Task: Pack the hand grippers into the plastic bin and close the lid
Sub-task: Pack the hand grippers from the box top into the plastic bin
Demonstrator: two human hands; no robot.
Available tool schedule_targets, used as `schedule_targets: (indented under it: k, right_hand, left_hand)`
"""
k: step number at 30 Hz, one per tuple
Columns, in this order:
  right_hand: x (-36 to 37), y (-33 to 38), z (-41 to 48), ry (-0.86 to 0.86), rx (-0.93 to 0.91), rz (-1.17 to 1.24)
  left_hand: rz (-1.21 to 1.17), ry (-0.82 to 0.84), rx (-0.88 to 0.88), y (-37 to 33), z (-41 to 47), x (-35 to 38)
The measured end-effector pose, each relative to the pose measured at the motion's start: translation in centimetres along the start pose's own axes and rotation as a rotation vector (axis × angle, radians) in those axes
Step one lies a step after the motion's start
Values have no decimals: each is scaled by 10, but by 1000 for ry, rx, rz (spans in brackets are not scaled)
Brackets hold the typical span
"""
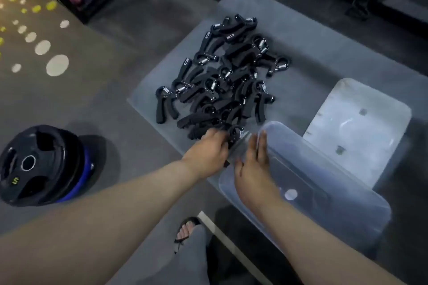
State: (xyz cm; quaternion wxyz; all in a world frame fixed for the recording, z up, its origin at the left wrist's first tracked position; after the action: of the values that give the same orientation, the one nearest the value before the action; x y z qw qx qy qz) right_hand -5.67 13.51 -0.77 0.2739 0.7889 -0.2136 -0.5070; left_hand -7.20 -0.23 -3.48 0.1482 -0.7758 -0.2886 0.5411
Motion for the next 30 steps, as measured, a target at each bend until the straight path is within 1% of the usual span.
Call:
schedule_targets:
  k: [2,4,6,7,9,11,13,15,17,19,21,24,27,30]
  right_hand:
    - [18,-4,3,12,-87,-80]
    - [32,-9,6,3,-114,-173]
    - [34,-11,9,-99,-135,-295]
    - [33,-12,11,-111,-123,-336]
    - [37,-12,17,-70,-101,-329]
    - [36,-9,18,-92,-87,-323]
    - [37,-7,20,-120,-77,-312]
    - [40,-9,21,-101,-59,-302]
    - [42,-12,21,-98,-65,-305]
    - [43,-12,19,-109,-85,-293]
    - [43,-12,18,-136,-97,-290]
    - [42,-9,19,-163,-100,-268]
    - [44,-9,21,-169,-105,-262]
    - [42,-11,19,-149,-113,-219]
  left_hand:
    - [-10,-95,10,13,13,6]
    - [11,-152,12,29,27,12]
    - [77,-185,50,43,41,24]
    - [128,-204,75,49,50,29]
    - [268,-237,90,53,64,36]
    - [445,-265,88,47,72,42]
    - [594,-235,62,43,76,51]
    - [740,-203,44,44,75,63]
    - [832,-218,63,42,74,67]
    - [848,-221,103,40,69,67]
    - [852,-188,125,43,65,70]
    - [802,-113,112,45,63,81]
    - [719,-54,55,45,66,82]
    - [775,-61,161,37,65,75]
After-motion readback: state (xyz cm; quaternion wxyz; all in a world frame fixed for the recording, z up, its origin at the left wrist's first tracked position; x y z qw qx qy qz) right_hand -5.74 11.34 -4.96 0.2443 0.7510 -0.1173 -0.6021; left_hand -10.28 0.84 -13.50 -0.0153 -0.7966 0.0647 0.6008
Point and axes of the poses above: each hand's wrist, its own z-axis towards the middle knuckle, its own x-axis out of the palm, y = z × x, the point moved 8 cm from there along z, towards the middle knuckle, and after that the axes turned 5 degrees about -y, right-handed, at the moved point
